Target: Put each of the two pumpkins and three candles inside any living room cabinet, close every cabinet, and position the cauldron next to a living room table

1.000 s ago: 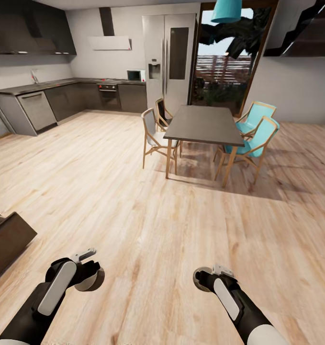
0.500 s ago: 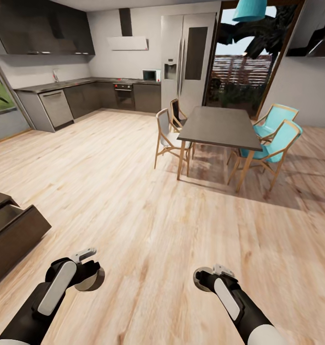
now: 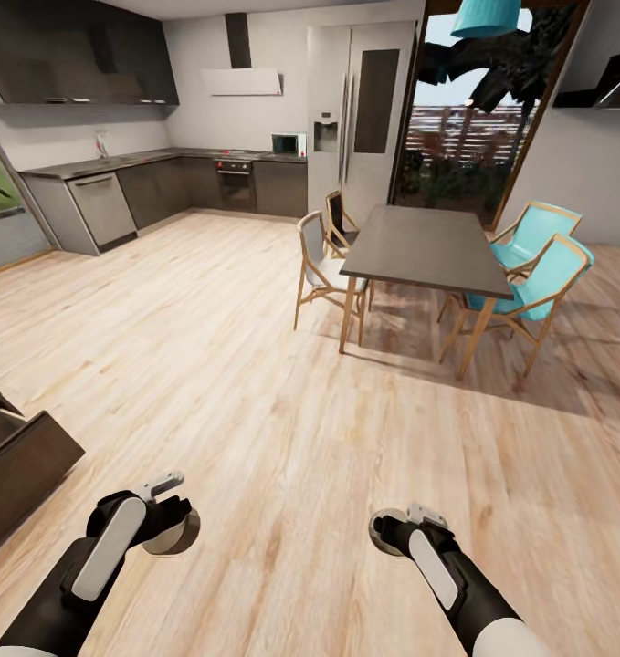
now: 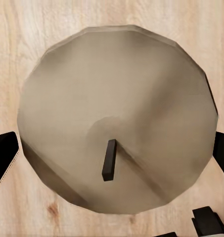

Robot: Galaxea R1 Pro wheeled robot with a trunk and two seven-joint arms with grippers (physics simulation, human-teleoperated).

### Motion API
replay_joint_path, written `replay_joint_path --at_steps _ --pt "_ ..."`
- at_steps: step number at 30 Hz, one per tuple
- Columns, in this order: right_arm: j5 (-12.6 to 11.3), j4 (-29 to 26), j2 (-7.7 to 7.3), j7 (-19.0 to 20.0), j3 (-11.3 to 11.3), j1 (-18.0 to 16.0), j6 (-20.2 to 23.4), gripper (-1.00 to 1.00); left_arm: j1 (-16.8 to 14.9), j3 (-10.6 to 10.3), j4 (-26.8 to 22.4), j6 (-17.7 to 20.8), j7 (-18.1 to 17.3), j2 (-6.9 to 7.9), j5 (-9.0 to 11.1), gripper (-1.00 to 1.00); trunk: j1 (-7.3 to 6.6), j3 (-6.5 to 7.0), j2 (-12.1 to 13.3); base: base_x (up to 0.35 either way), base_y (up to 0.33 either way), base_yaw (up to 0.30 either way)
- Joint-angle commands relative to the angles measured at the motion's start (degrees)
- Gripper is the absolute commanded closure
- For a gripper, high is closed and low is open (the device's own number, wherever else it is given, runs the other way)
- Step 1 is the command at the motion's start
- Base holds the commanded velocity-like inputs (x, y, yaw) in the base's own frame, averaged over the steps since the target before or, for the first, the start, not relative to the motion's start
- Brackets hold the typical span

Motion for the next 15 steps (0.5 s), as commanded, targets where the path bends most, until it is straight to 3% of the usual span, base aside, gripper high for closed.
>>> replay_joint_path --at_steps 1,15 --pt "-0.58 -0.11 -0.04 -0.58 0.22 -0.03 0.09 1.00 -0.04 -0.14 -0.04 0.02 0.60 0.06 0.49 1.00 0.04 -0.05 -0.03 0.321 0.000 0.000" --pt "-0.57 -0.11 0.04 -0.59 0.24 -0.03 0.09 1.00 -0.04 -0.14 -0.07 0.02 0.60 0.06 0.49 1.00 0.04 -0.05 -0.03 0.321 0.000 0.000"
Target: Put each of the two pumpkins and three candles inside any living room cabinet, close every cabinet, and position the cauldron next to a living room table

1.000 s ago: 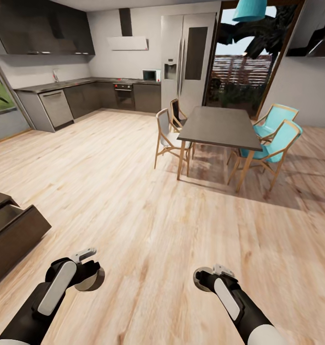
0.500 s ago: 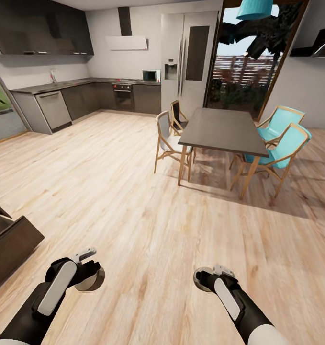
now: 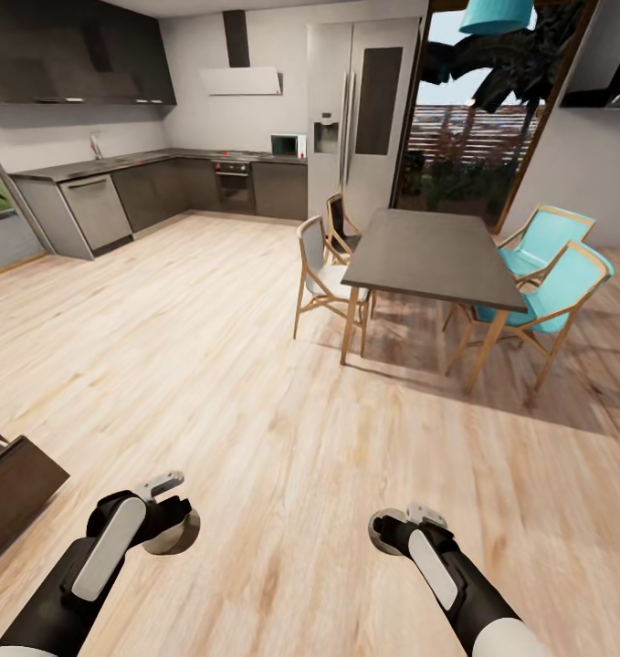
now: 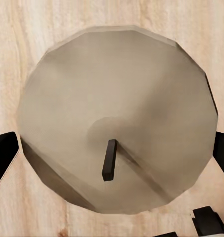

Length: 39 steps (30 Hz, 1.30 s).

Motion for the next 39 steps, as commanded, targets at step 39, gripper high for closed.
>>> replay_joint_path --at_steps 39 --pt "-0.40 -0.11 0.06 -0.53 0.20 -0.03 0.09 1.00 -0.04 -0.14 -0.08 -0.05 0.60 0.07 0.48 1.00 0.04 -0.05 -0.04 0.276 0.000 0.050"
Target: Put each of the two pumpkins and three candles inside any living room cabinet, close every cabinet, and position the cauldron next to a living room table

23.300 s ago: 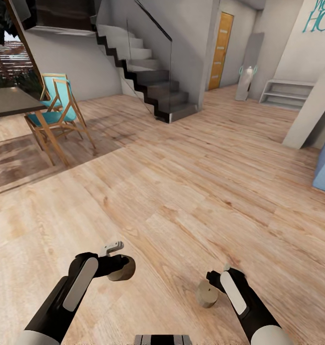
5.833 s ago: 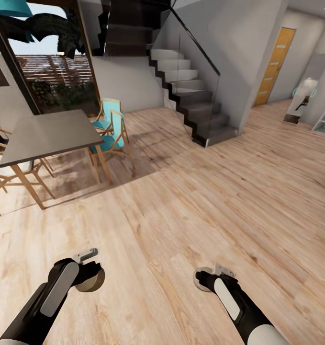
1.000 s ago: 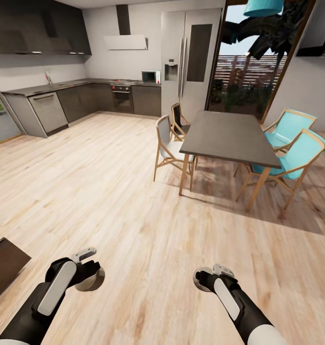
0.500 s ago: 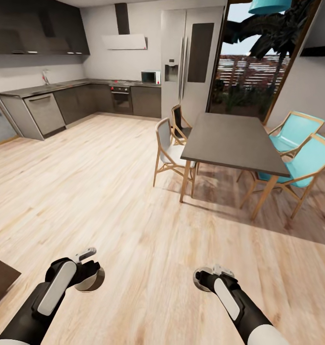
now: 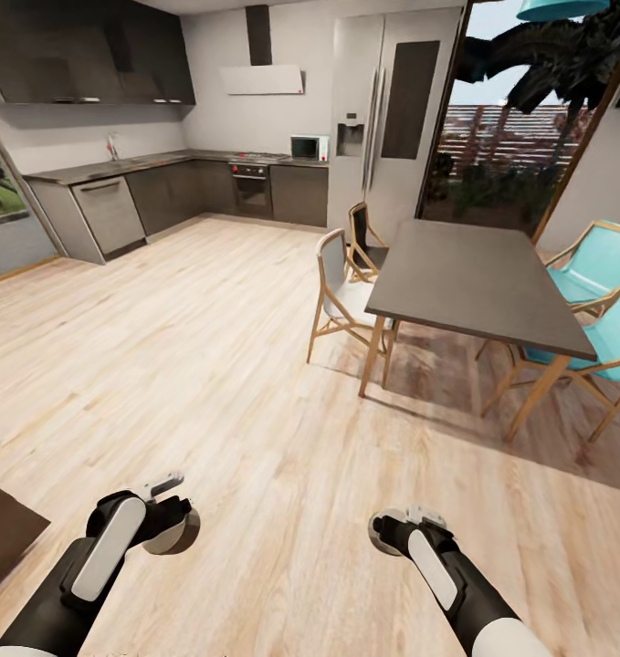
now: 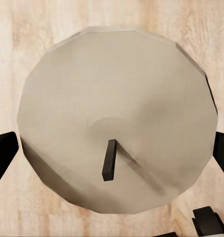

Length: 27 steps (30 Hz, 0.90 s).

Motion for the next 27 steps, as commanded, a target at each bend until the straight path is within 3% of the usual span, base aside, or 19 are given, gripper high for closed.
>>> replay_joint_path --at_steps 1,27 --pt "-0.57 -0.13 -0.04 -0.58 0.19 -0.02 0.09 1.00 -0.06 -0.15 -0.05 0.03 0.60 0.05 0.46 1.00 0.00 -0.05 -0.04 0.009 0.000 0.284" --pt "-0.32 -0.13 -0.04 -0.58 0.19 -0.02 0.09 1.00 -0.06 -0.15 -0.05 0.09 0.66 0.06 0.46 1.00 0.00 -0.05 -0.04 0.001 0.000 0.291"
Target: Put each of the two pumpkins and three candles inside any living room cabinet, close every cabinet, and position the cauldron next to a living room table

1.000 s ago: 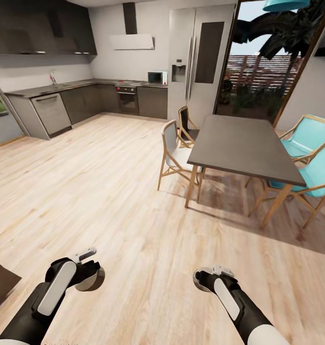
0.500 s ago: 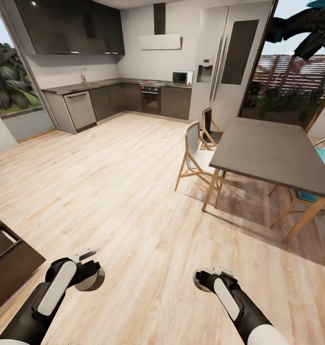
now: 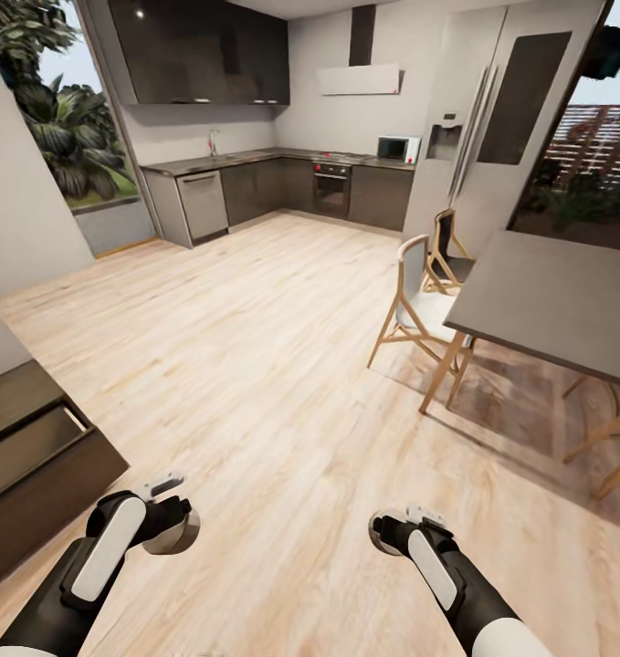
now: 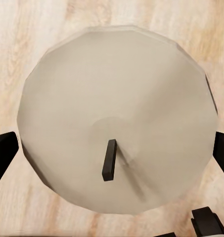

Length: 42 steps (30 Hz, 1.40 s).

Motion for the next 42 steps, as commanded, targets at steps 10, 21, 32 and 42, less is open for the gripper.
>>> replay_joint_path --at_steps 10,21,32,42 --pt "-0.58 -0.13 -0.04 -0.55 0.19 -0.02 0.10 1.00 -0.06 -0.15 -0.05 0.02 0.62 0.07 0.47 1.00 0.00 -0.05 -0.04 0.000 0.000 0.291" --pt "-0.58 -0.13 -0.04 -0.54 0.19 -0.02 0.11 1.00 -0.06 -0.15 -0.05 -0.03 0.62 0.06 0.47 1.00 0.00 -0.05 -0.04 0.000 0.000 0.291" --pt "-0.58 -0.13 -0.04 -0.58 0.19 -0.02 0.17 1.00 -0.06 -0.15 -0.05 -0.01 0.62 0.04 0.47 1.00 0.00 -0.05 -0.04 0.000 0.000 0.291" --pt "-0.58 -0.13 -0.04 -0.59 0.19 -0.02 0.18 1.00 -0.06 -0.15 -0.05 -0.01 0.62 0.06 0.47 1.00 0.00 -0.05 -0.04 0.000 0.000 0.291"
